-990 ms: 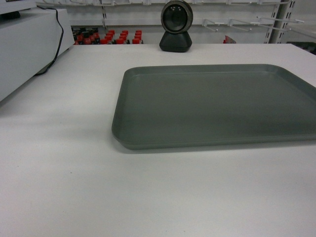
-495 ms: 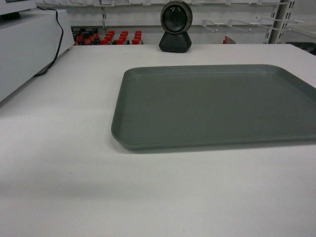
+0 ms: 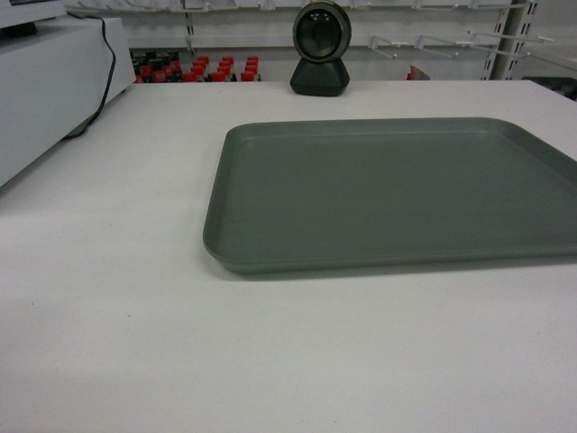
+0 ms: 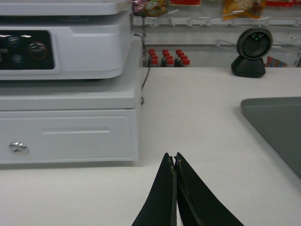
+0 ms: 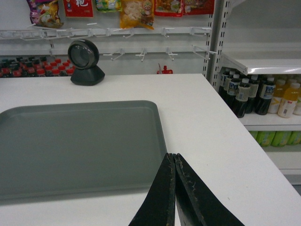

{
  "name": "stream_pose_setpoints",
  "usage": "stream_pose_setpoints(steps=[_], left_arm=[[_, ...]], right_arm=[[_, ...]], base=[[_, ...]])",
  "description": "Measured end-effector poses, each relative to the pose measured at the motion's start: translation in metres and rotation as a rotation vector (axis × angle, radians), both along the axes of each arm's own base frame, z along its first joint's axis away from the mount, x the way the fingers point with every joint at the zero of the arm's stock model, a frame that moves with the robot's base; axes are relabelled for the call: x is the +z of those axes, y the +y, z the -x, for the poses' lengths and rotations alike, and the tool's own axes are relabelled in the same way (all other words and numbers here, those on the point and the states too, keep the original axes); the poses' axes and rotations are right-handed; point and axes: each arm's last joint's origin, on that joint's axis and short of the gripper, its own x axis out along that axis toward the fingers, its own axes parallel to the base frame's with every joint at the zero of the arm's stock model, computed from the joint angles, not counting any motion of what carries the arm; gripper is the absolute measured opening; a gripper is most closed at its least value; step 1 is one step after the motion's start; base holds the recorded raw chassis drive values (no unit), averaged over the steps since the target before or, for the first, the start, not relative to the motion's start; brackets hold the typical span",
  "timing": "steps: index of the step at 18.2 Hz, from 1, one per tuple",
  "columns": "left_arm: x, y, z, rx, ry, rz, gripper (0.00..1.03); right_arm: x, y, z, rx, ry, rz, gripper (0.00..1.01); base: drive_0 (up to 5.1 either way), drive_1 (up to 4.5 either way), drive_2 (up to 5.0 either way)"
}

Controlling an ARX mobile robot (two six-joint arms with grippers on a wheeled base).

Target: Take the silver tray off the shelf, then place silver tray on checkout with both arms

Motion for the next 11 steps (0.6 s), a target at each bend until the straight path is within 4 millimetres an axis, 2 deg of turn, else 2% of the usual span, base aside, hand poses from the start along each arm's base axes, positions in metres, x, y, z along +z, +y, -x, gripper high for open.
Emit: stream_pose_setpoints(steps=[3, 11], left_arm=[[-0.008, -0.001, 0.008, -0.021, 0.006, -0.001, 0.01], [-0.022, -0.001, 0.027, -0.021, 0.002, -0.001, 0.01]], right_arm=[[-0.012, 0.0, 0.004, 0.001, 0.016, 0.0, 0.02], [-0.028, 0.0, 0.016, 0.001, 0.008, 0.0, 0.02]], base=[[0.0, 0.0, 0.0], [0.0, 0.0, 0.0]])
